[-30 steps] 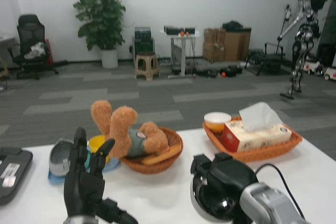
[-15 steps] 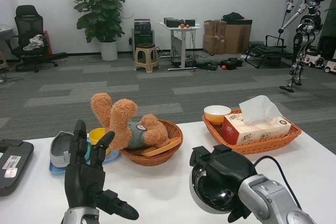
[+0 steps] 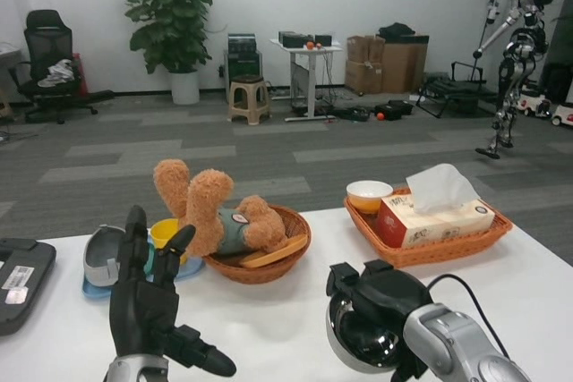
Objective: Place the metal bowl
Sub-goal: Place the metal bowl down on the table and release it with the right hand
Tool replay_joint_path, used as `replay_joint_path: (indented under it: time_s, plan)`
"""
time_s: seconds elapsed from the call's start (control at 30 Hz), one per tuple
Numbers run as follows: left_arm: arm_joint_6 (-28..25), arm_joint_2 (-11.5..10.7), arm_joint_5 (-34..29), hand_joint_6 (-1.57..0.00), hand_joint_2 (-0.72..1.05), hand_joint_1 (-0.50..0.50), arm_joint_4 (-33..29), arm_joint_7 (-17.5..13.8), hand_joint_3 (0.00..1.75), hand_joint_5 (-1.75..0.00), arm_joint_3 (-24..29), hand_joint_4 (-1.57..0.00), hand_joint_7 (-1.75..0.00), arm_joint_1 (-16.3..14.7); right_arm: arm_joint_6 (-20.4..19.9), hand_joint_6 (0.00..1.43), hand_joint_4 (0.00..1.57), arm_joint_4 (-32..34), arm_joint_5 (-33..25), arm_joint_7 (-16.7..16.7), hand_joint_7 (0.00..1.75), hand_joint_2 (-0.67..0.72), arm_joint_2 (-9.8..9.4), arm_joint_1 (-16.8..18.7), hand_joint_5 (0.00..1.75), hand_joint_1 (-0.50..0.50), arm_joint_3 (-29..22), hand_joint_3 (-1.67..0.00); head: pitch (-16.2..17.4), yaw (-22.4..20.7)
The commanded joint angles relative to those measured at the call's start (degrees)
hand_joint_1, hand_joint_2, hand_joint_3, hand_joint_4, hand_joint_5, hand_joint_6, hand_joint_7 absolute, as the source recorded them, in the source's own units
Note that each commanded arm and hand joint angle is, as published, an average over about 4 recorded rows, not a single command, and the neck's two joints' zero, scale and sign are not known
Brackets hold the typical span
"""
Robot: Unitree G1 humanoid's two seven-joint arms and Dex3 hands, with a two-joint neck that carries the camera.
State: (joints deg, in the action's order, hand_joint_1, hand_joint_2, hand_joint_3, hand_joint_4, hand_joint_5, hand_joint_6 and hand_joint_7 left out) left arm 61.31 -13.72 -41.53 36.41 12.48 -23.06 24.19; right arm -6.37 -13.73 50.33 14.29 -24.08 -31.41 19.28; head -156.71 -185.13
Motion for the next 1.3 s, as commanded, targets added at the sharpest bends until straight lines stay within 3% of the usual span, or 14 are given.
replay_joint_path:
  time_s: [0.03,0.33,0.77,1.17,1.3]
  plan:
    - [0.39,0.09,-0.04,0.00,-0.72,-0.50,0.29,0.00,0.00,-0.92,0.12,-0.94,0.00,-0.59,-1.67,0.20,0.56,-4.42,0.95,-1.81,1.33,-0.54,0.87,-3.17,0.78,-0.25,0.46,-1.35,-0.14,0.47]
    - [0.39,0.00,-0.04,0.00,-0.72,-0.50,0.59,0.00,0.00,-0.92,-0.27,-0.94,0.00,0.02,-2.81,0.10,0.47,-15.54,3.50,-5.06,1.33,-0.54,0.39,-8.27,0.85,-0.25,6.34,-1.35,-0.90,1.16]
    - [0.35,0.09,-0.28,0.00,-0.72,-0.50,0.79,0.00,0.04,-0.92,-1.50,-0.94,0.00,0.51,-2.02,0.09,0.44,-27.71,5.06,-8.12,1.33,-0.54,3.20,-12.07,0.87,-0.25,9.05,-1.35,0.27,2.48]
    - [0.39,0.05,-0.94,0.00,-0.72,-0.50,1.21,0.00,0.00,-0.92,-2.38,-0.97,0.00,0.64,-0.44,0.01,0.22,-35.73,5.61,-9.70,1.40,-0.49,5.35,-13.52,1.12,-0.21,8.50,-1.35,2.01,3.42]
    - [0.39,0.09,-1.03,0.00,-0.72,-0.50,1.21,0.00,0.00,-0.92,-2.47,-0.97,0.00,0.60,0.88,0.00,0.10,-37.88,4.86,-9.55,1.41,-0.48,5.55,-13.96,1.33,-0.21,8.43,-1.43,2.92,4.10]
